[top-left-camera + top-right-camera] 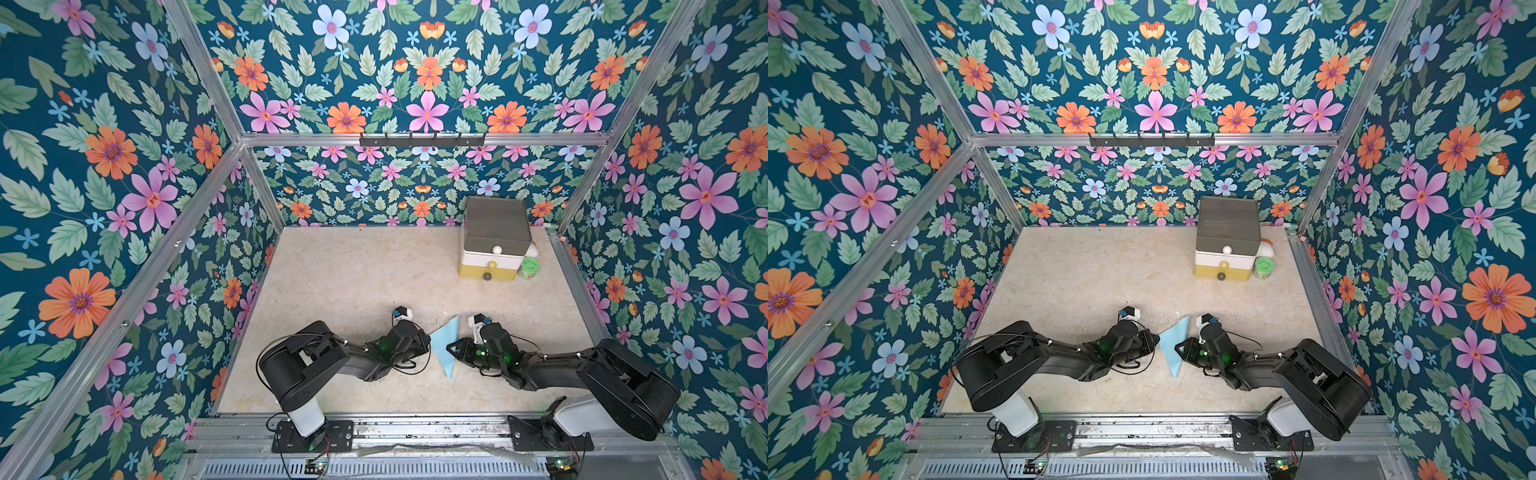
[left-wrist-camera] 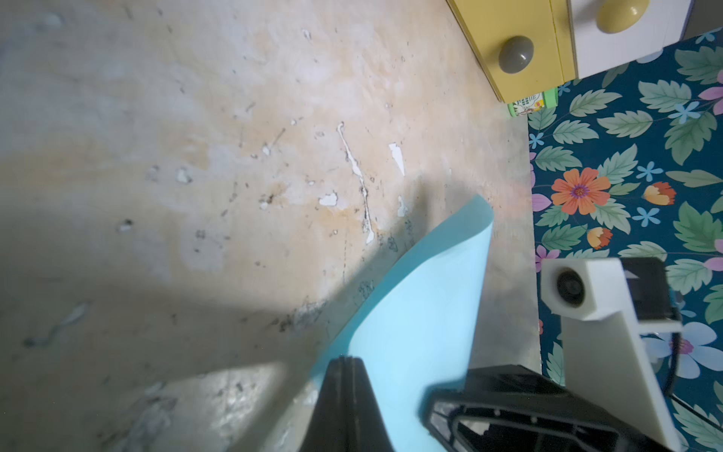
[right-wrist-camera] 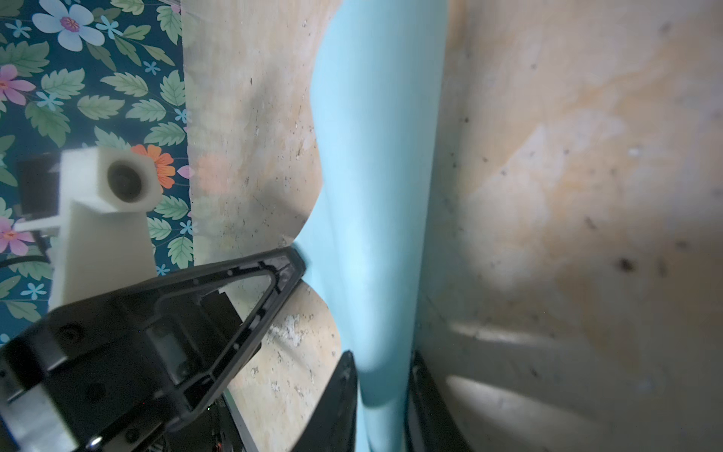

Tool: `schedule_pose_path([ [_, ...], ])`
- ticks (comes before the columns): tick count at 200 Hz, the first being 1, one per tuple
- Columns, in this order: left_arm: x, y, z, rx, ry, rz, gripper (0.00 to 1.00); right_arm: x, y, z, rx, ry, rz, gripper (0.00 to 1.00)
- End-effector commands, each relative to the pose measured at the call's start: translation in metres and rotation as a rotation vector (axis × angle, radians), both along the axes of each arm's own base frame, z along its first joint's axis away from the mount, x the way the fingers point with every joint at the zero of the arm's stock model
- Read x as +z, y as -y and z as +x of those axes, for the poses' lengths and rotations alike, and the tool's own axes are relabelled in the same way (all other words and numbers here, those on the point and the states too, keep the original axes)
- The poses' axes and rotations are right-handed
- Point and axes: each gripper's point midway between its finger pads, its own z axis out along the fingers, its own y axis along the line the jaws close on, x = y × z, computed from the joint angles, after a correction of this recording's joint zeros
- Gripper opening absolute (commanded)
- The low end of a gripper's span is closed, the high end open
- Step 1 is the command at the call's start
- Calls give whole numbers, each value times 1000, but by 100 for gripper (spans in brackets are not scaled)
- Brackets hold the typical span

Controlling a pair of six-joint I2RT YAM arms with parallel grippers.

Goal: Fold the square paper diagonally
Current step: Fold the paper at the center of the board.

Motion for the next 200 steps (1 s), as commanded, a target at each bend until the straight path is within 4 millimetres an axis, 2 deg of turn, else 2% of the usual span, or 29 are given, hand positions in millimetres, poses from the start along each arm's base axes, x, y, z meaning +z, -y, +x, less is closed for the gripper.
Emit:
schedule_pose_path([
  [1,3,6,1,-21,19,-10,0,2,1,2,1,7,20,25],
  [93,-10,6,0,-18,-10,-5,0,-4,4,0,6,-8,6,24],
  [135,-15,1,-4,-14,-25,-1,0,-8,7,0,5,-8,-17,21],
  [147,-13,-1,-4,-7,-22,-2,11,-9,8,0,8,-9,-25,20],
  [165,-7,-3,-1,2,-5,17,20,-10,9,-1,9,-9,-32,20],
  [187,3,-8,7,20,9,38,39,-11,9,-1,12,-8,-40,20],
  [200,12,-12,13,39,24,50,41,-11,10,-2,15,-7,-44,19],
])
